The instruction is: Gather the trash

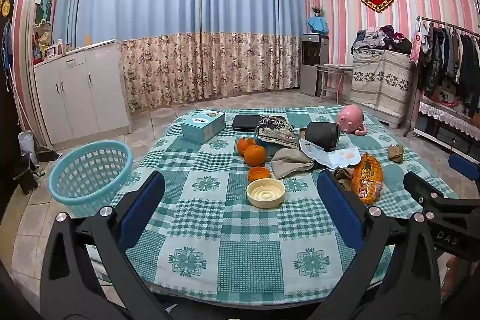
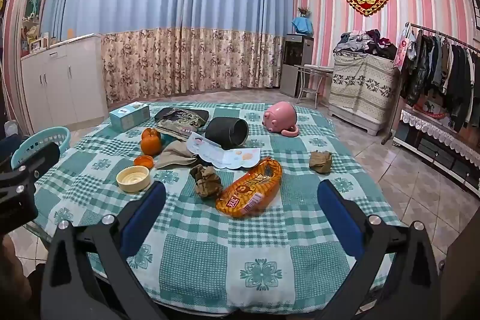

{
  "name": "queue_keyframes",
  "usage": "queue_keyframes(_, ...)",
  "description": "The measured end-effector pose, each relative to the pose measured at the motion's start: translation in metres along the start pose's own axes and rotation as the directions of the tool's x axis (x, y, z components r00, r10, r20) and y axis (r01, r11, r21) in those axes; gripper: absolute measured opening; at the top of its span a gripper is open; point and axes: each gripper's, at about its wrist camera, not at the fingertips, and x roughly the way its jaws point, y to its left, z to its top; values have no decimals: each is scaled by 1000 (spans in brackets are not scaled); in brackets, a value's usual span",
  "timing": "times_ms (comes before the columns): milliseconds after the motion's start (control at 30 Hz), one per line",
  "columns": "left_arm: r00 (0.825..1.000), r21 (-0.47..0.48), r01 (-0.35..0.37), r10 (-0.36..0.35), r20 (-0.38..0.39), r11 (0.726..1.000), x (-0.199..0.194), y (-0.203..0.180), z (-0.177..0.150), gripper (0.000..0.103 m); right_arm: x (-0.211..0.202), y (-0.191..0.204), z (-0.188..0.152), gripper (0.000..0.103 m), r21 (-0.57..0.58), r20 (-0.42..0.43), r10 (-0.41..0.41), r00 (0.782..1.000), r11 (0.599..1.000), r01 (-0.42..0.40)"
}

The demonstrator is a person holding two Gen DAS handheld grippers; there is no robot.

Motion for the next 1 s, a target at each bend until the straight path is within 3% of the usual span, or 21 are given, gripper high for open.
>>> queue_keyframes(1000, 1000, -1, 12, -12, -8, 1000, 2, -2, -2, 98, 0, -1, 0, 99, -5, -3, -1, 1000, 1000, 1)
